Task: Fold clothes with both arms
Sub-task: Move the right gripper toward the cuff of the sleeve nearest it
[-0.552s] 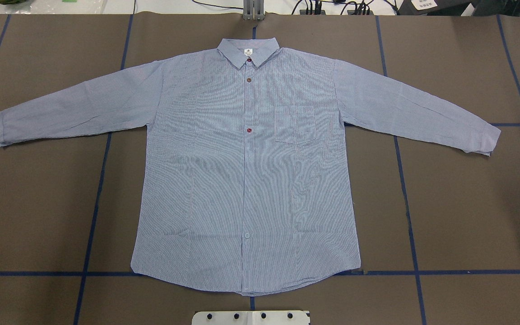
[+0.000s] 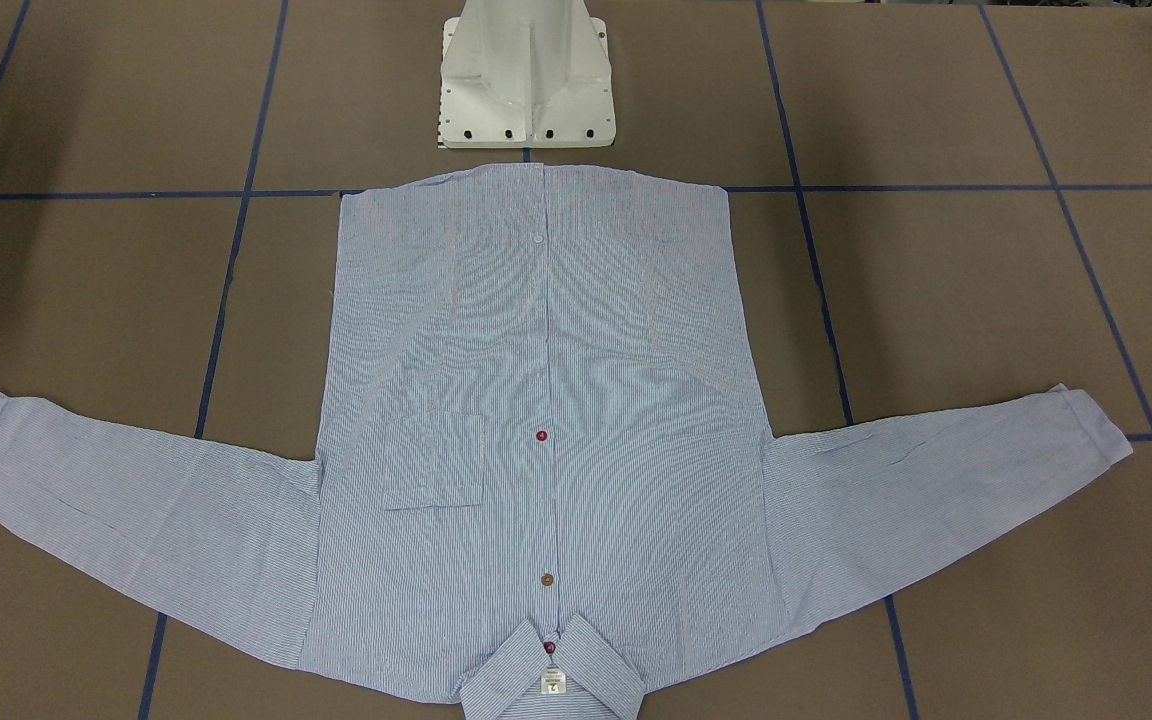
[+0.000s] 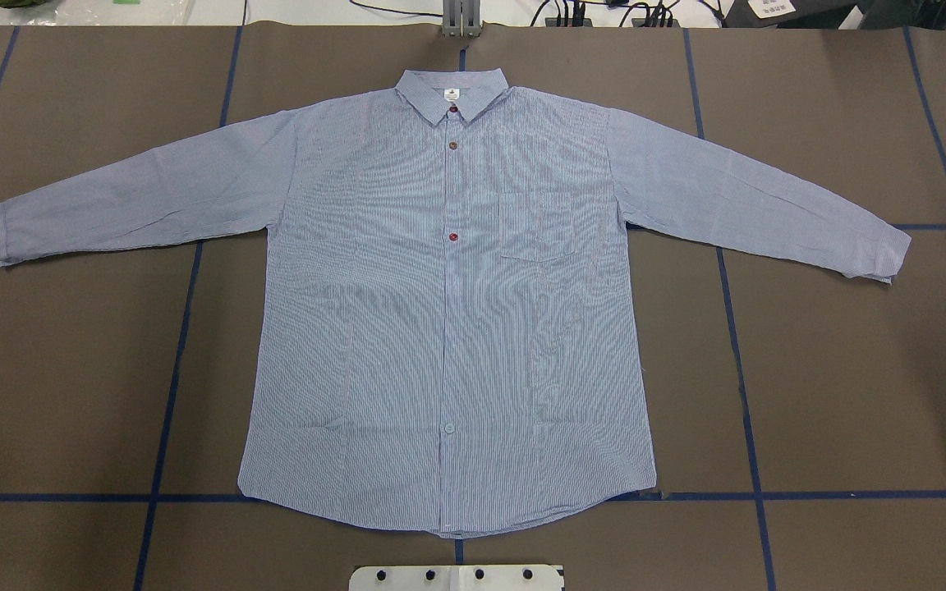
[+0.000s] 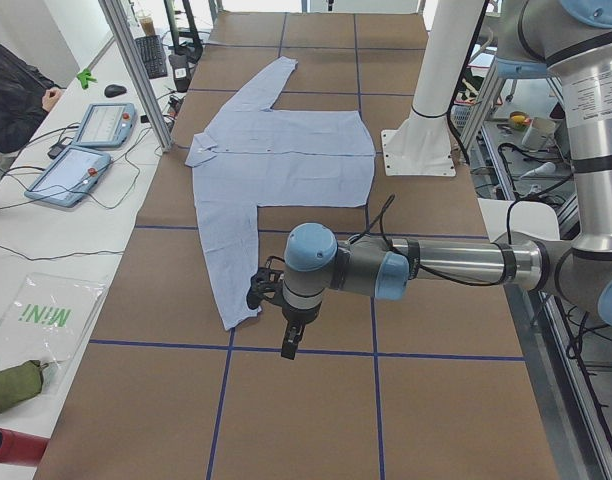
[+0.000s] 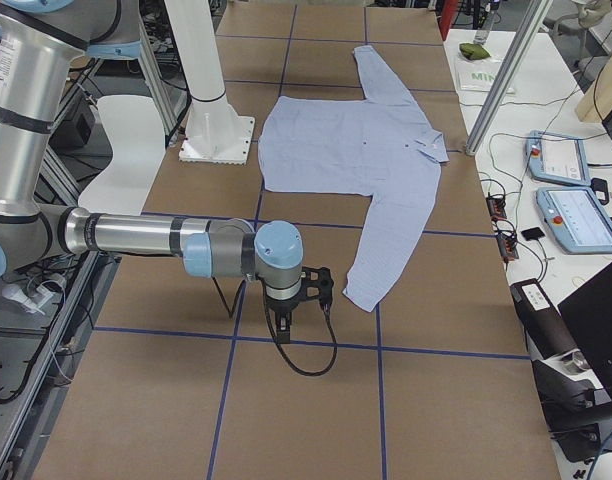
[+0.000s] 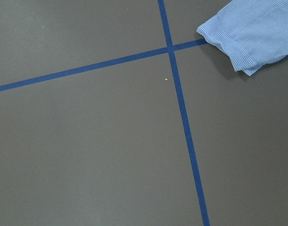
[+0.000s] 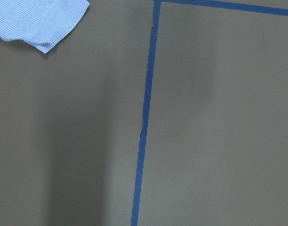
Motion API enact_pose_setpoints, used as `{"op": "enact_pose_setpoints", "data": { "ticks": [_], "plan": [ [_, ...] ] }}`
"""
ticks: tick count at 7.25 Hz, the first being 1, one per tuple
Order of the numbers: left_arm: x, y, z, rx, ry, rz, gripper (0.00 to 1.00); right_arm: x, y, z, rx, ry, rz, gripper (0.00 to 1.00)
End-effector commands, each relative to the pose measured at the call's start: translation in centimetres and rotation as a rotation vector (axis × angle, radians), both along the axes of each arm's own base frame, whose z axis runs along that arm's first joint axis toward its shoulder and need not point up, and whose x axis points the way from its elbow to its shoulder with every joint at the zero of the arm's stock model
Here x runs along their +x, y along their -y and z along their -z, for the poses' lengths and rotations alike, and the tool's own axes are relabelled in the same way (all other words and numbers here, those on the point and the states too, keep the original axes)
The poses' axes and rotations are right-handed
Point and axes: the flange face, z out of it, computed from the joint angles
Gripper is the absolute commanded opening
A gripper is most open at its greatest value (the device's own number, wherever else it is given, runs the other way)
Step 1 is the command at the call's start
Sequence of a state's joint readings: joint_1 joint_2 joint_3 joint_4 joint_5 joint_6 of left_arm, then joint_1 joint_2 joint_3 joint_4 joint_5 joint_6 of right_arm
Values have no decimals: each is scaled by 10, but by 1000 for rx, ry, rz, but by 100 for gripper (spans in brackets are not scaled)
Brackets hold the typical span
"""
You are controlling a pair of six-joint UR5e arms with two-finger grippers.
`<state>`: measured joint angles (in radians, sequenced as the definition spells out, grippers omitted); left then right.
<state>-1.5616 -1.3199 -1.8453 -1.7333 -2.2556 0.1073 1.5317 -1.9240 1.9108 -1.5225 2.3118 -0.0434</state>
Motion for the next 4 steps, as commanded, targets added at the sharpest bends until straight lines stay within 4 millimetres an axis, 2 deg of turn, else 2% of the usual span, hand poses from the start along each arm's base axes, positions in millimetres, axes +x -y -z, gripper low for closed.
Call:
{"op": "enact_pose_setpoints", "data": {
  "ticks": [1,2,3,4],
  "plan": [
    [0,6,17,120,-4,7,100,-1,14,13,33,1,-2,100],
    [0,13,34,217,2,10,100,-3,45,44,111,11,-3,100],
    [-1,20,52,334,-4,10,100,-5,64,72,205,33,-3,100],
    [-1,26,60,464,0,13,100,-5,72,81,286,32,-3,100]
  ]
}}
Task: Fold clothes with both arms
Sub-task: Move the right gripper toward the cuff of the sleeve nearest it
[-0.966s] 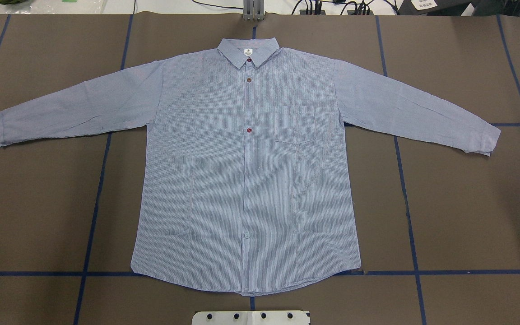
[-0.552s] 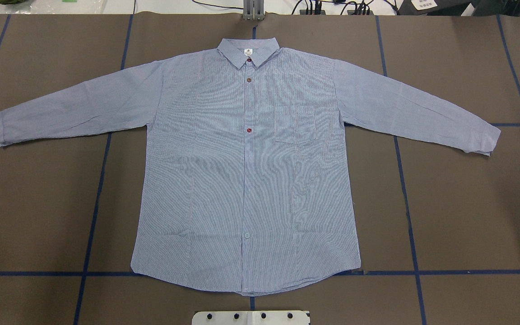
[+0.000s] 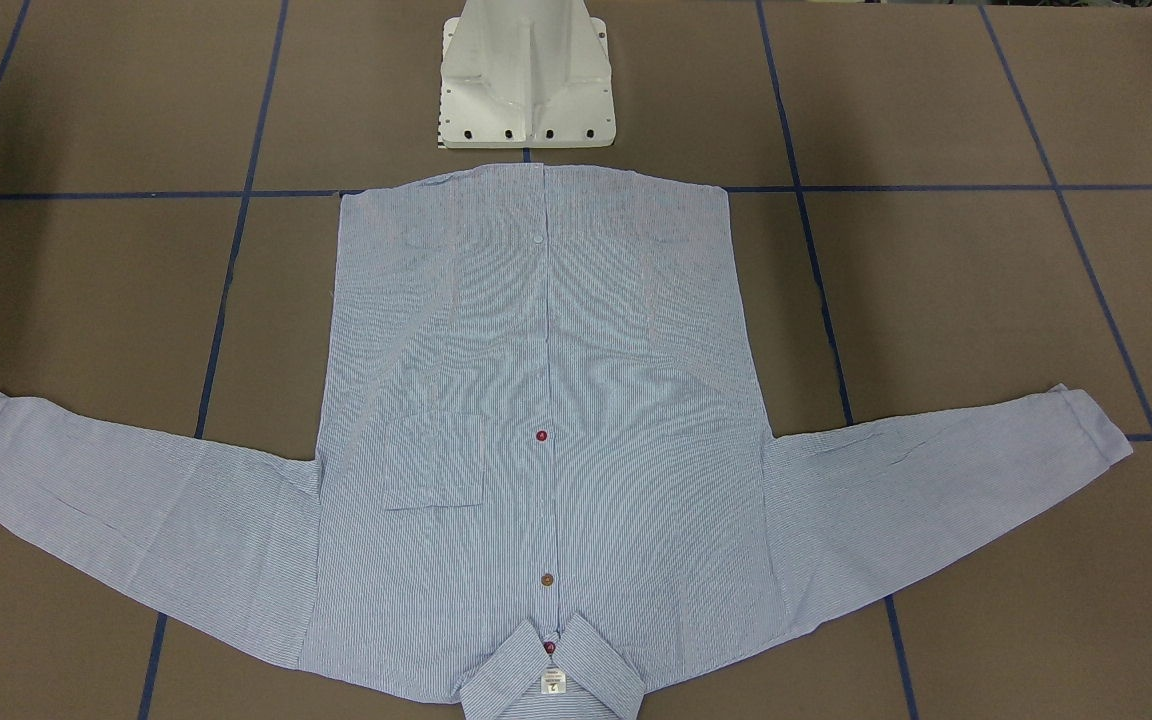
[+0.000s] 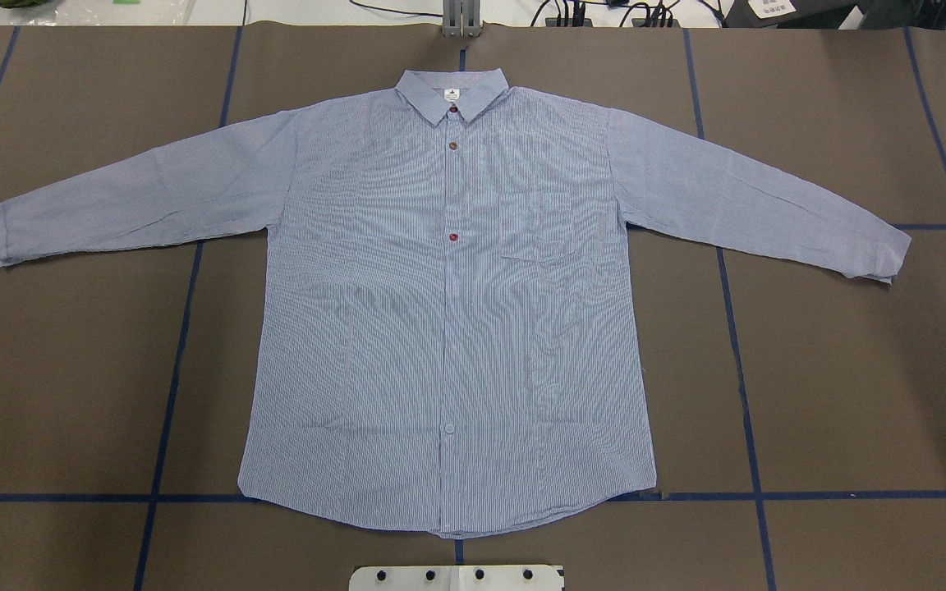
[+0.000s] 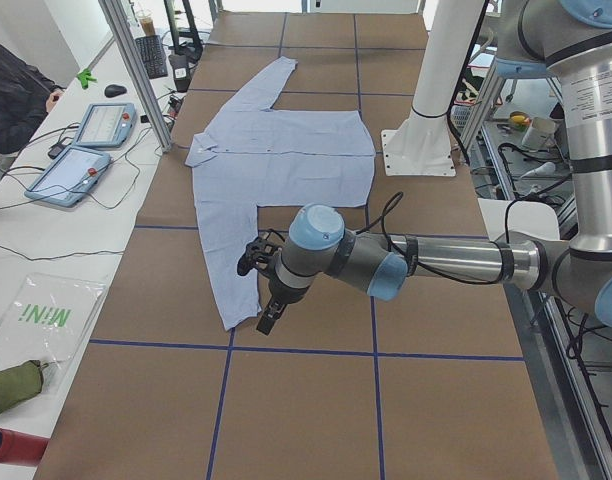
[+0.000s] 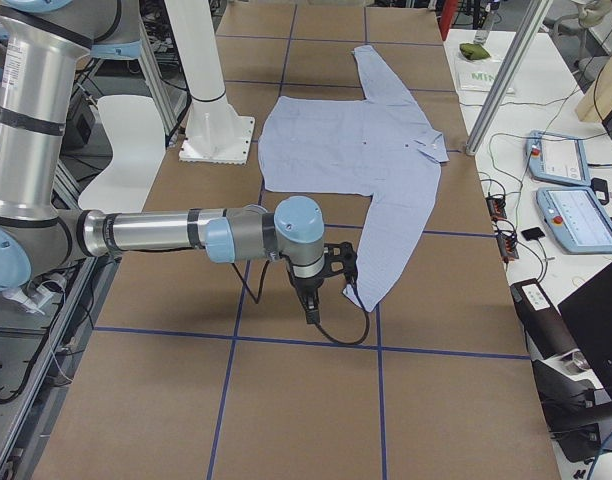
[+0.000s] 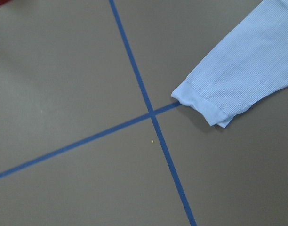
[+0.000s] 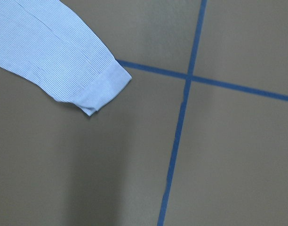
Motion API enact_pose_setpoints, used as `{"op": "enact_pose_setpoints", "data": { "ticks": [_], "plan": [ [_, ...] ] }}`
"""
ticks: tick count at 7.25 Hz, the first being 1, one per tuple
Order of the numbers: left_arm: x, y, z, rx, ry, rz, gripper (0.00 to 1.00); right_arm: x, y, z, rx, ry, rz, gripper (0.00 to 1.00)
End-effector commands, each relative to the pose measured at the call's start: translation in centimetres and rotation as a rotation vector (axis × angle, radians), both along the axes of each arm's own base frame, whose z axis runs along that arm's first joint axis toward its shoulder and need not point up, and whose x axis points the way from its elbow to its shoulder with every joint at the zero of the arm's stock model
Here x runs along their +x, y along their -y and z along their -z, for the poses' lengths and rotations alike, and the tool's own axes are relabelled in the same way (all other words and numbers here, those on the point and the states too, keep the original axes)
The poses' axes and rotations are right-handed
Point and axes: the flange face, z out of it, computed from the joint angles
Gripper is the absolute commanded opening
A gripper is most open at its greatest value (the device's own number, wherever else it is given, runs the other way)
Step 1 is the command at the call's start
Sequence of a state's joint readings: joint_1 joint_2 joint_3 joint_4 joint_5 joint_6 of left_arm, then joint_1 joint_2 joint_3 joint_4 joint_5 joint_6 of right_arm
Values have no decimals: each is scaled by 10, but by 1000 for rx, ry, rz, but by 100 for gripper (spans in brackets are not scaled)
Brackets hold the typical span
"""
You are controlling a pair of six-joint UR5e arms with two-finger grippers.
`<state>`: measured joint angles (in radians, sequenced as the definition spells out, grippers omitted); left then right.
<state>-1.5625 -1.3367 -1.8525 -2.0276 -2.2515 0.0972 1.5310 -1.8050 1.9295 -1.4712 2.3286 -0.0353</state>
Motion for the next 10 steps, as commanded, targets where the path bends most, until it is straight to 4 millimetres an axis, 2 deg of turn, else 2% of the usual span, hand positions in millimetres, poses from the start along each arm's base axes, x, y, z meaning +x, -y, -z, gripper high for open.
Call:
{"op": "enact_pose_setpoints", "data": {
  "ticks": [1,2,3,4,5,6,7,8,9,10],
  "plan": [
    [0,29,22,268,-3,5,100,-4,39,18,158,34,6,100],
    [1,37,16,271,-7,-1,100,-11,52,12,163,71,12,100],
    [0,42,12,269,-7,-1,100,-13,55,14,243,74,19,100],
    [1,40,11,268,-8,-3,100,-35,58,10,325,89,46,100],
    [1,38,12,270,-8,-3,100,-80,62,6,180,140,-26,100],
    [1,38,11,267,-8,-3,100,-120,60,8,169,117,-130,100],
    [1,37,10,266,-7,-4,100,-158,50,5,176,144,-214,100],
    [1,37,10,268,-8,-5,100,-174,45,-22,137,178,-269,100],
    [1,37,10,266,-8,-5,100,-175,40,-55,133,191,-323,100],
    [1,36,9,266,-8,-5,100,-178,39,-70,133,197,-377,99]
  ]
}}
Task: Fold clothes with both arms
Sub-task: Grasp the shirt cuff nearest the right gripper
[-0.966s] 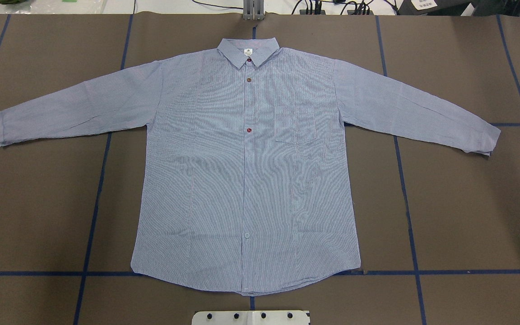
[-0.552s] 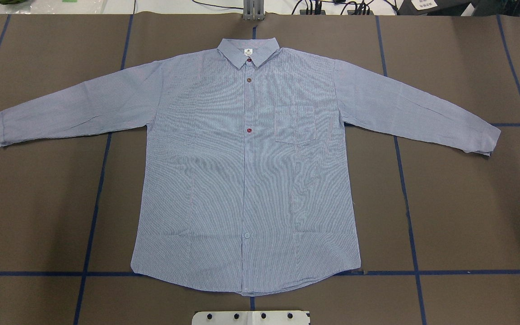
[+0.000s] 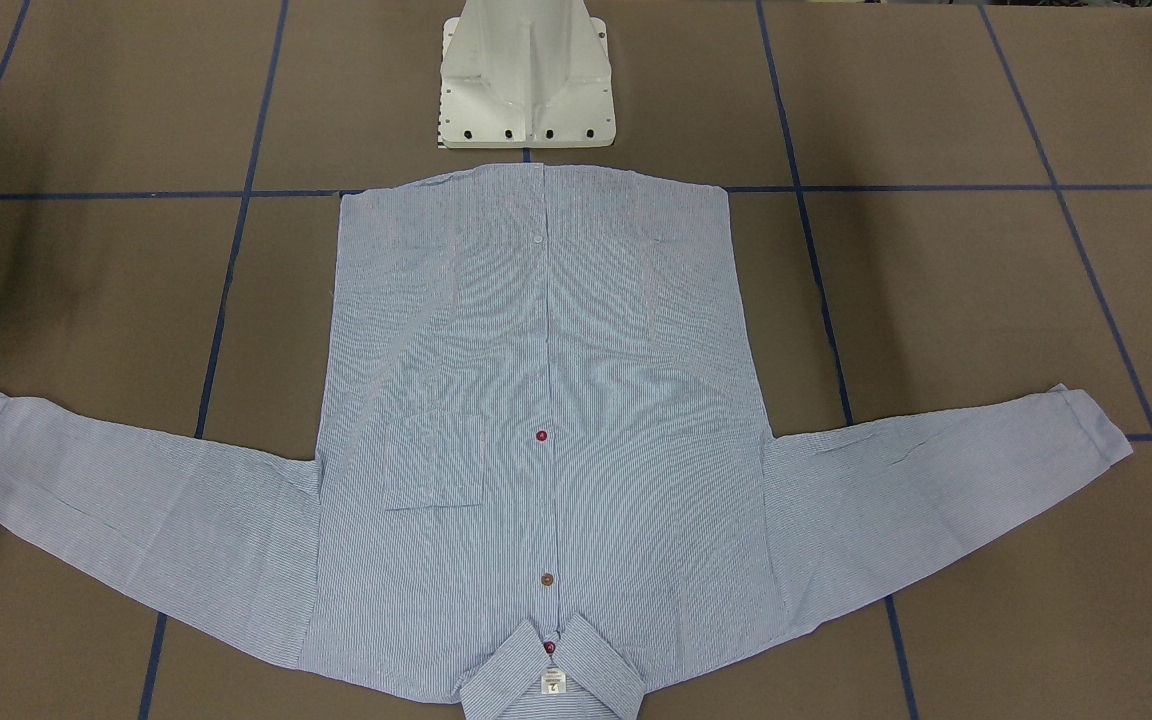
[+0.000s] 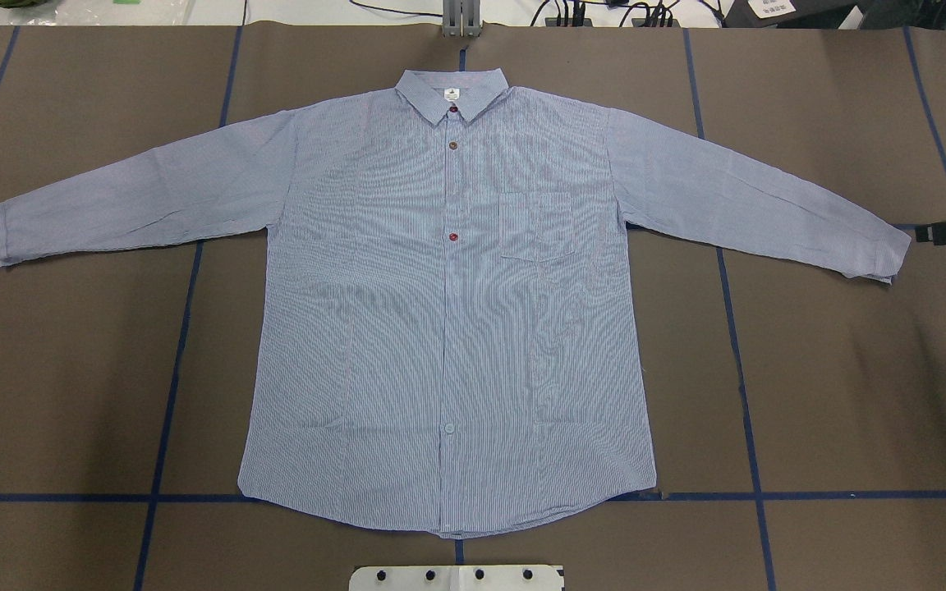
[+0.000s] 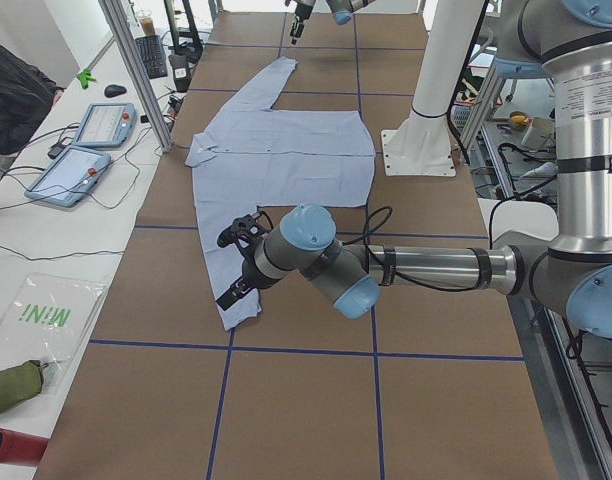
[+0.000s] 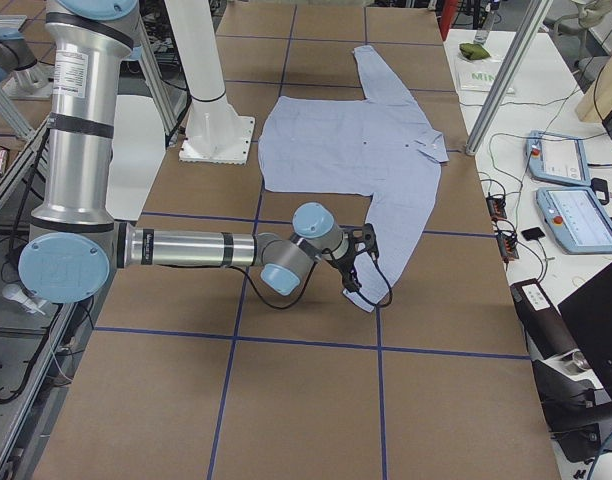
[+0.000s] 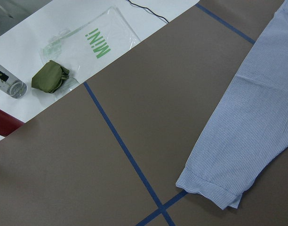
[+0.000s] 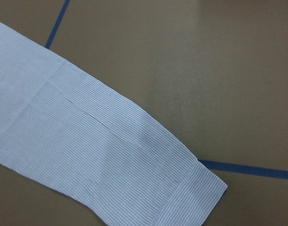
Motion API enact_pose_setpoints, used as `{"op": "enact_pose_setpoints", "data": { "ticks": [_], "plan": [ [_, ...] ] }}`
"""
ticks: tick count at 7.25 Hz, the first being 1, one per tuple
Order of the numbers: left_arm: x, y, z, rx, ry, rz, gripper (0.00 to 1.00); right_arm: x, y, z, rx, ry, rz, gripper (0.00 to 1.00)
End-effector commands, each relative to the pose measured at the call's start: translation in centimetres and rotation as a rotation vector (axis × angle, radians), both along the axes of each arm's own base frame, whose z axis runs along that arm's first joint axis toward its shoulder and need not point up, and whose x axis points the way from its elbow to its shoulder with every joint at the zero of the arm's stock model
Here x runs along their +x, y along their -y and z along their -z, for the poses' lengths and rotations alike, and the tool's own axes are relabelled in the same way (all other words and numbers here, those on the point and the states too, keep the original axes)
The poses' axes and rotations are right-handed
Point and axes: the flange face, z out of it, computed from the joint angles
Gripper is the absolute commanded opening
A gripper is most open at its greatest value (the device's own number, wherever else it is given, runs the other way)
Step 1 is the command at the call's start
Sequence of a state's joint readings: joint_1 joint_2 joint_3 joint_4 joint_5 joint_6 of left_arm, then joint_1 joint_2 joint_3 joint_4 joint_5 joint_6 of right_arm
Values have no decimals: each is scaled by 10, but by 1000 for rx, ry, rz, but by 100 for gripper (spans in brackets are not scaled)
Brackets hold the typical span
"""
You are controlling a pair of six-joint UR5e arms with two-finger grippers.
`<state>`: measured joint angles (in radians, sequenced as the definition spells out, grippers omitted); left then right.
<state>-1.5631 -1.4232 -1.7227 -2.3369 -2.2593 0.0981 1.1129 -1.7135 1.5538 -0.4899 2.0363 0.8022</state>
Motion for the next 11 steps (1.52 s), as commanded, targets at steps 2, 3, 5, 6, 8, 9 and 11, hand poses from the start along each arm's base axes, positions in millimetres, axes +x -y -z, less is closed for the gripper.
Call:
{"op": "enact_pose_setpoints", "data": {
  "ticks": [2,3,5,6,8,9,11],
  "plan": [
    [0,0,-1,-1,2,0,100,-26,-8,-30,-49,32,-108,89],
    [0,0,-1,-1,2,0,100,-37,-11,-31,-70,38,-125,83],
    [0,0,-1,1,2,0,100,-48,-15,-38,-78,23,-120,72],
    [0,0,-1,1,2,0,100,-52,-16,-44,-80,10,-121,70],
    [0,0,-1,-1,1,-1,100,-58,-17,-47,-77,-3,-122,65],
    [0,0,-2,-2,2,0,100,-59,-17,-47,-71,-10,-128,64],
    [0,0,-2,-3,3,-1,100,-66,-19,-47,-66,-14,-124,63]
  ]
}}
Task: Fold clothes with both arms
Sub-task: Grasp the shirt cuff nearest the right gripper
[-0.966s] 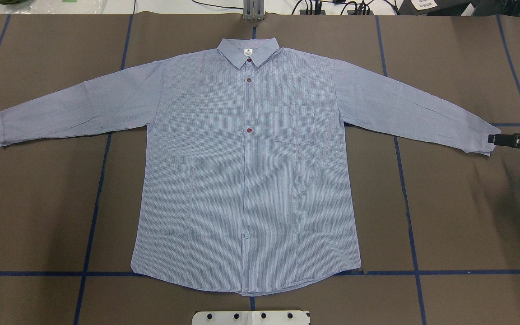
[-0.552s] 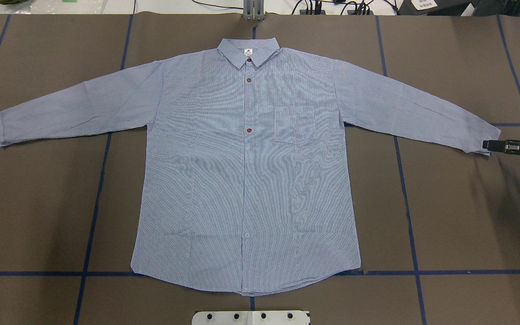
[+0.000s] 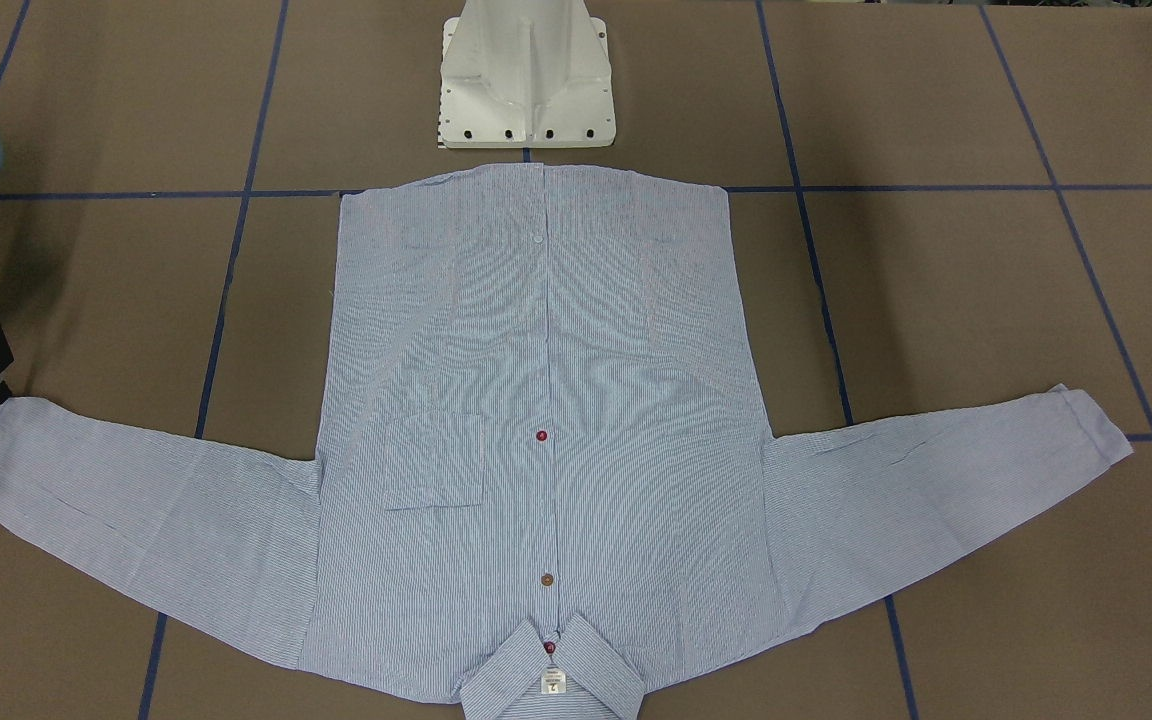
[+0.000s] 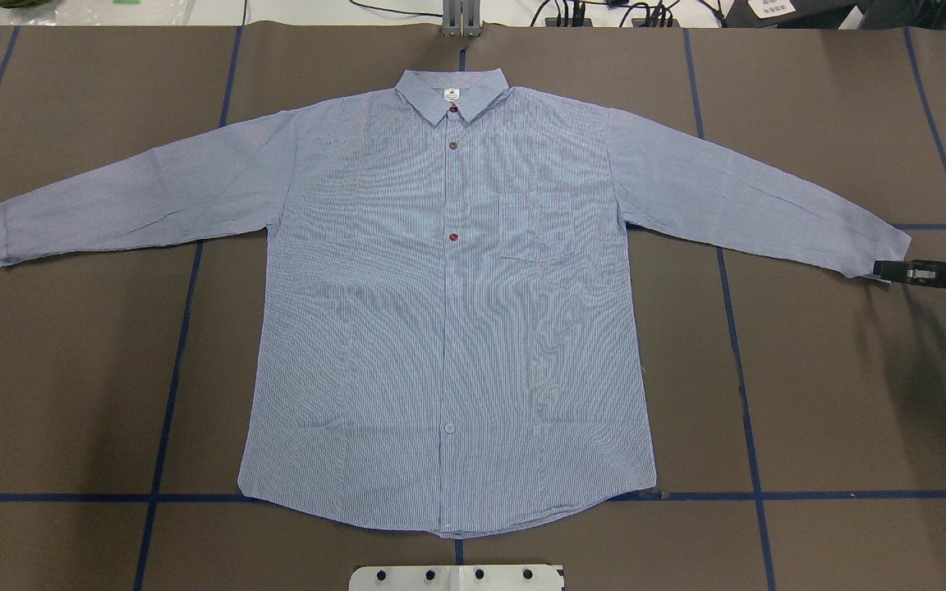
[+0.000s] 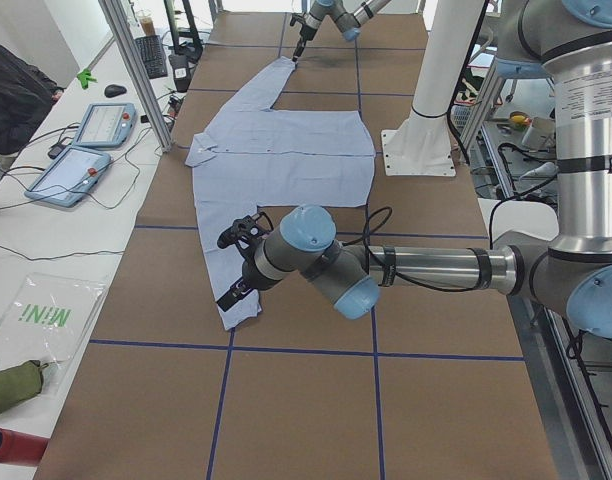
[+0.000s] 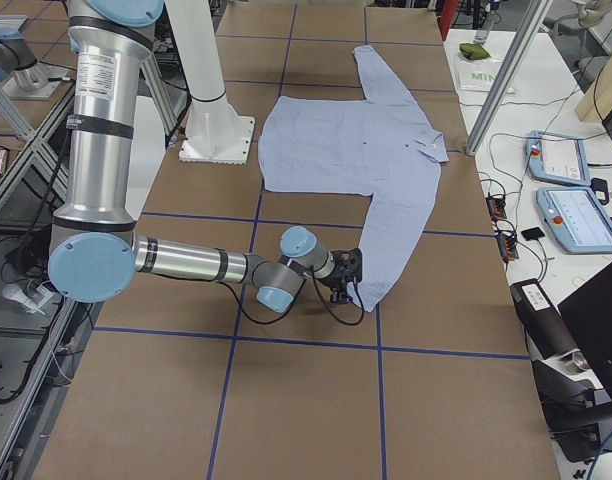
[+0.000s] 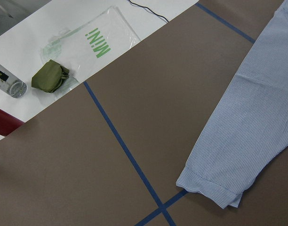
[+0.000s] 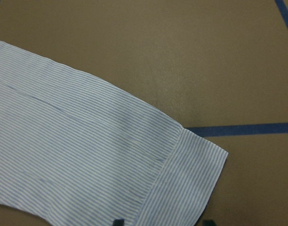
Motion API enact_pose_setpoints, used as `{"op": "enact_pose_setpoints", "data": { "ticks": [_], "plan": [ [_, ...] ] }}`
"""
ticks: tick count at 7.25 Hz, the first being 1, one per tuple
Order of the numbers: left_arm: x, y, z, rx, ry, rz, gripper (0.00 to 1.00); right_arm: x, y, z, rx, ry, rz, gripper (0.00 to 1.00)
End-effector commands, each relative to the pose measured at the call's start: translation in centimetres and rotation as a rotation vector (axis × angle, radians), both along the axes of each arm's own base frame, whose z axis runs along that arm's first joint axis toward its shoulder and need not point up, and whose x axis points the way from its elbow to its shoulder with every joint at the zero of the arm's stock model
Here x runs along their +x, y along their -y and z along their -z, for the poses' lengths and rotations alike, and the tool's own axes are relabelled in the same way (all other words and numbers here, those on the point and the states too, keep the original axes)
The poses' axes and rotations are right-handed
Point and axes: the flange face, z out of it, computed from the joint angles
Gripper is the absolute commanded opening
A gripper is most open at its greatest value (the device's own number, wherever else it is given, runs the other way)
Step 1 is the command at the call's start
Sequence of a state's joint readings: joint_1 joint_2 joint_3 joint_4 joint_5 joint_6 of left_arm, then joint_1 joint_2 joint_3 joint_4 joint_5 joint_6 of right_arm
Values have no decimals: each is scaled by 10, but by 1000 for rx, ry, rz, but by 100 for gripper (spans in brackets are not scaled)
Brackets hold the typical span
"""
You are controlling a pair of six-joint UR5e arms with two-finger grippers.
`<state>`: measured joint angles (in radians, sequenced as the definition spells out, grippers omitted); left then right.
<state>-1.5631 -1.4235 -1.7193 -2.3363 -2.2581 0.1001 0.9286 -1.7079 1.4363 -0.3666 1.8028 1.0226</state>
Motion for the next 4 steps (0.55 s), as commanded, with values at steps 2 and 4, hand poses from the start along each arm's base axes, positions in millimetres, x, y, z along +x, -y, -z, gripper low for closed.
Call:
{"op": "enact_pose_setpoints", "data": {
  "ticks": [2,4],
  "plan": [
    [0,0,-1,-1,1,-1,100,-9,-1,0,14,-16,-5,59],
    [0,-1,-1,-2,1,-1,100,-9,-1,-7,9,-32,-14,42]
  ]
}}
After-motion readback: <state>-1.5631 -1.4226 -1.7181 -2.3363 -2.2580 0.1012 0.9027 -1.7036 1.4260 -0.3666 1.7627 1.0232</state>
